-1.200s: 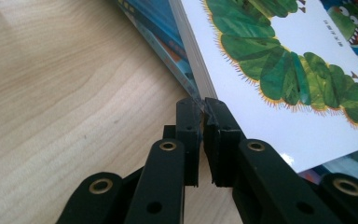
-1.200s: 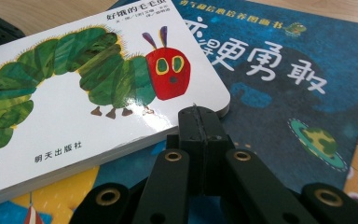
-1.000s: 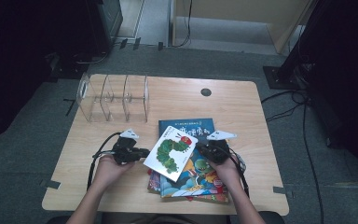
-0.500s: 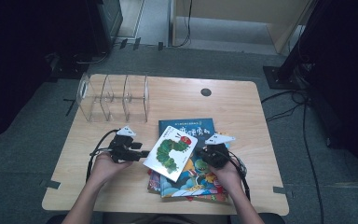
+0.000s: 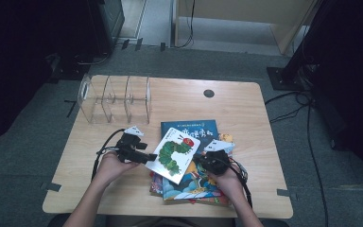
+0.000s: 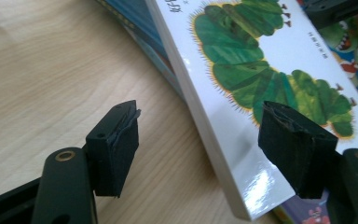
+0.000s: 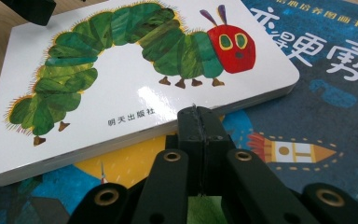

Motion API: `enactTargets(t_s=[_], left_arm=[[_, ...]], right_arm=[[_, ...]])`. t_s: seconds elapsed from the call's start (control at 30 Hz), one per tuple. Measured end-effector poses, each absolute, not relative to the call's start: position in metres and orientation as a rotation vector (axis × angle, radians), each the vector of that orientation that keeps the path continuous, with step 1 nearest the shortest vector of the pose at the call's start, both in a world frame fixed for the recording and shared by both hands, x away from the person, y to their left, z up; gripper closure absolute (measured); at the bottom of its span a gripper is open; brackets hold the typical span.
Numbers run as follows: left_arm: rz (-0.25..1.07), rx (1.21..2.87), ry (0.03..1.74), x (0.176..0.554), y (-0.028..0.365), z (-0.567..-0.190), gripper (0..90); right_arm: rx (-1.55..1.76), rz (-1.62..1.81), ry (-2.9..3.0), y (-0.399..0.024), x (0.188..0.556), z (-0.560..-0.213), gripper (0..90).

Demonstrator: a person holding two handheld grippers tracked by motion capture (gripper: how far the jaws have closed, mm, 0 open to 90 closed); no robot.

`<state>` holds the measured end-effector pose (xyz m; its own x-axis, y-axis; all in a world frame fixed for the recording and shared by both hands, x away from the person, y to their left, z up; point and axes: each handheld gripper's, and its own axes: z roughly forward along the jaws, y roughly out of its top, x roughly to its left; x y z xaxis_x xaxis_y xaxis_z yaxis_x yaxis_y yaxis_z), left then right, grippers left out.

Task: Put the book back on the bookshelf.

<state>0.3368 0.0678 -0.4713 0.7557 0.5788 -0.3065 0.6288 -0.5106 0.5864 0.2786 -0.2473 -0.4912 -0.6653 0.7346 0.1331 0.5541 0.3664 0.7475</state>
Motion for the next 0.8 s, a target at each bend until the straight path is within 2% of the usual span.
enactTargets(t_s=[0.67,0.8], left_arm=[[-0.259,2.234,0.946,0.349,0.059,-0.484,25.9],[-0.292,2.249,0.943,0.352,0.056,-0.486,21.8]], right_arm=[[1.166,1.235,2.393,-0.229,0.284,-0.494,90.0],[1.165,1.238,2.394,-0.226,0.285,-0.494,90.0]])
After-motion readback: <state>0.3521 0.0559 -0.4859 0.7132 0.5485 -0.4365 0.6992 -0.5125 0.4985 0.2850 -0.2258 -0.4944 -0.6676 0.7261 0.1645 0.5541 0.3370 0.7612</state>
